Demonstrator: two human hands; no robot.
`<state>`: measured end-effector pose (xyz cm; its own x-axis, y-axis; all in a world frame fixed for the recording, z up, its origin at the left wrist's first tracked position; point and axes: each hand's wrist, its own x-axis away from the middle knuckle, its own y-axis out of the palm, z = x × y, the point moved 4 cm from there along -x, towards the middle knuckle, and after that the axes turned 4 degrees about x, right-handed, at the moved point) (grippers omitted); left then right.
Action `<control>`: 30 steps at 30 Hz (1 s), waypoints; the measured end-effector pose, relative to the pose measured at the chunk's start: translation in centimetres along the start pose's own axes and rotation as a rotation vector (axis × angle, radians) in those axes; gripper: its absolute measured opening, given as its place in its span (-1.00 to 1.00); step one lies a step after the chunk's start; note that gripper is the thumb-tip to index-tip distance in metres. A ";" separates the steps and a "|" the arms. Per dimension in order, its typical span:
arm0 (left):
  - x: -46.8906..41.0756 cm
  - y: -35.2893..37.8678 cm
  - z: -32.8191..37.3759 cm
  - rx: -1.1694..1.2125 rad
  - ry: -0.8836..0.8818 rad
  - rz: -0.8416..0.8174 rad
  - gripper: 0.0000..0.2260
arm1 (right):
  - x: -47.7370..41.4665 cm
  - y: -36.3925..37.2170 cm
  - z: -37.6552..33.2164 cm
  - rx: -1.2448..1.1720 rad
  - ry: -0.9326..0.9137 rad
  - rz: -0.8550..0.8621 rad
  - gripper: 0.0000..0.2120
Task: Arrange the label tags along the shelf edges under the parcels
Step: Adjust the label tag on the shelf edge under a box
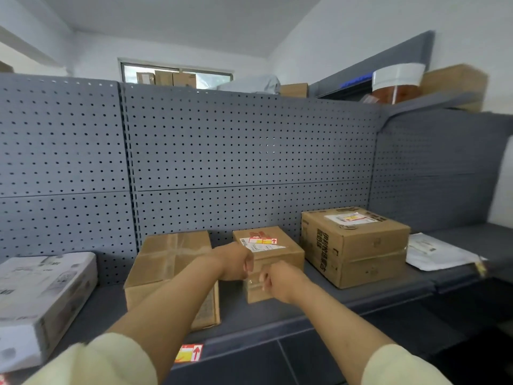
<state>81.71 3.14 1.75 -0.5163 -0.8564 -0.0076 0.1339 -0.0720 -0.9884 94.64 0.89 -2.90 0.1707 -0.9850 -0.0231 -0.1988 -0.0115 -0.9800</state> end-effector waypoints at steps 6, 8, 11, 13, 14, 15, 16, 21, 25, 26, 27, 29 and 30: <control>-6.6 -0.3 7.2 -0.080 0.063 0.027 -0.79 | 0.5 -3.9 8.1 0.023 0.054 0.026 -0.80; -8.8 -0.4 9.6 -0.111 0.074 0.042 -0.77 | 0.6 -5.2 10.9 0.041 0.050 0.053 -0.81; -11.4 -0.1 12.3 -0.187 0.095 0.043 -0.75 | 0.6 -6.6 14.8 0.059 0.067 0.071 -0.80; -12.9 0.4 13.5 -0.197 0.094 0.036 -0.75 | 0.5 -7.3 16.8 0.071 0.086 0.070 -0.81; -13.7 0.6 13.9 -0.194 0.088 0.032 -0.75 | 0.5 -7.6 17.7 0.080 0.094 0.070 -0.82; -14.4 0.7 14.3 -0.186 0.080 0.030 -0.76 | 0.4 -7.9 18.5 0.089 0.101 0.070 -0.82; -15.1 0.8 14.5 -0.170 0.069 0.031 -0.76 | 0.3 -8.0 19.2 0.104 0.109 0.069 -0.81; -18.4 1.0 15.7 -0.104 0.049 0.053 -0.77 | -0.8 -8.4 22.4 0.148 0.161 0.088 -0.78; -20.2 0.5 16.4 -0.067 0.064 0.064 -0.82 | -1.5 -9.1 23.9 0.105 0.192 0.127 -0.81; -20.8 0.4 16.5 -0.018 0.062 0.075 -0.81 | -1.7 -9.4 24.2 0.104 0.200 0.138 -0.81; -21.4 0.2 16.7 0.036 0.064 0.088 -0.81 | -1.9 -9.7 24.6 0.101 0.206 0.152 -0.82; -22.4 0.0 17.1 0.101 0.085 0.111 -0.84 | -2.6 -10.1 25.4 0.080 0.209 0.187 -0.83; -22.9 0.0 17.3 0.113 0.091 0.119 -0.85 | -2.9 -10.2 25.8 0.074 0.209 0.201 -0.83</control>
<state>108.16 13.94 4.59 -0.5652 -0.8126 -0.1425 0.2902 -0.0342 -0.9563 121.04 8.25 2.07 -0.0684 -0.9805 -0.1840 -0.1368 0.1919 -0.9718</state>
